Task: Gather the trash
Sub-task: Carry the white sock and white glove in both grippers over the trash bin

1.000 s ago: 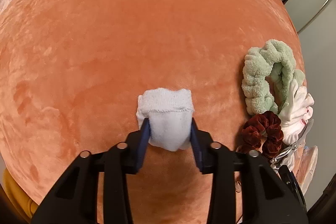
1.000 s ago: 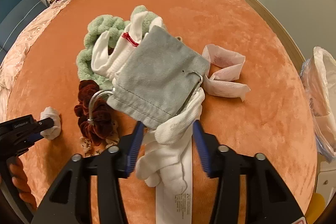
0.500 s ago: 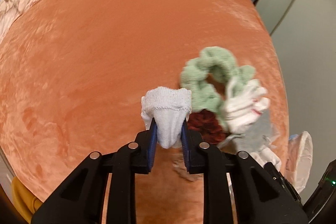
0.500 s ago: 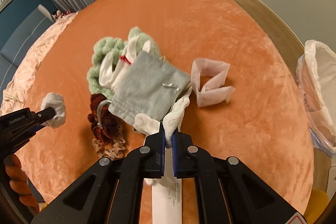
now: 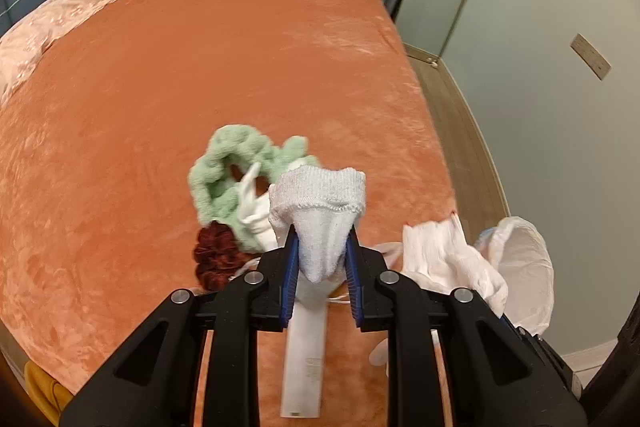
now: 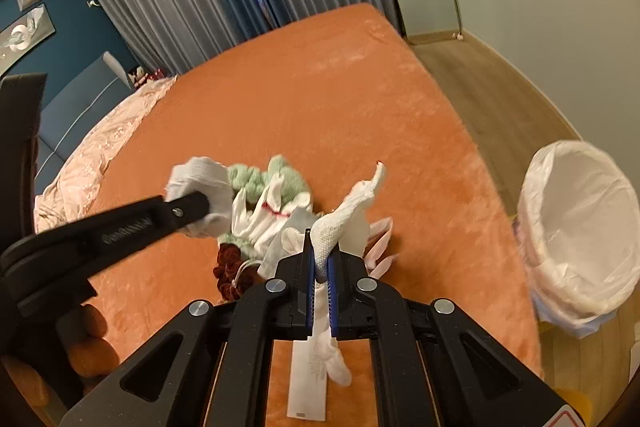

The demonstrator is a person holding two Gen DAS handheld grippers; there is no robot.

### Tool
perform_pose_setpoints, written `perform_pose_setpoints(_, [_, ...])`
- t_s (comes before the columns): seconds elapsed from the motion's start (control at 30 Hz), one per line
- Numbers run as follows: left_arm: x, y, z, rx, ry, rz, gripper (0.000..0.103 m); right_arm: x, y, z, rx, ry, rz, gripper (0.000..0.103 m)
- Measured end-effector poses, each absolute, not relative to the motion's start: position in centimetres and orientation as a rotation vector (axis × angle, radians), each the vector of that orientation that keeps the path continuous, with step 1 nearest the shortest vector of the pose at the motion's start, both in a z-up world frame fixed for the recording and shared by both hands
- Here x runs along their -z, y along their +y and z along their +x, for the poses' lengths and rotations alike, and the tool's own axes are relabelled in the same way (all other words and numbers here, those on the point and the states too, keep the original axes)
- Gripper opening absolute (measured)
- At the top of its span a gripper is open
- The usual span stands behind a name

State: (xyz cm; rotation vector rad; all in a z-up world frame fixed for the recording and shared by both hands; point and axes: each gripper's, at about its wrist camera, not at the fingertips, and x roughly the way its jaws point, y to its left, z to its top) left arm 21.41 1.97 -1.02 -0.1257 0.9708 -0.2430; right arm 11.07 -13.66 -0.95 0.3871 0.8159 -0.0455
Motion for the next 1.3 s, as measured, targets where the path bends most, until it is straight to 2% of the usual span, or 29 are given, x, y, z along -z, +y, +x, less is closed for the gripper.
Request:
perform_pose_setpoints(0.5, [-2.0, -9.1, 17.6, 0.404, 0.924, -0.015, 0.021, -4.1, -23.4, 6.3, 0.164, 0.673, 0.423, 0.005])
perform_pose_setpoints(1.3, [-0.6, -24.7, 13.8, 0.657, 0.955, 0.144, 0.021, -2.2, -36.3, 0.3, 0.399, 0.65, 0.535, 0.005])
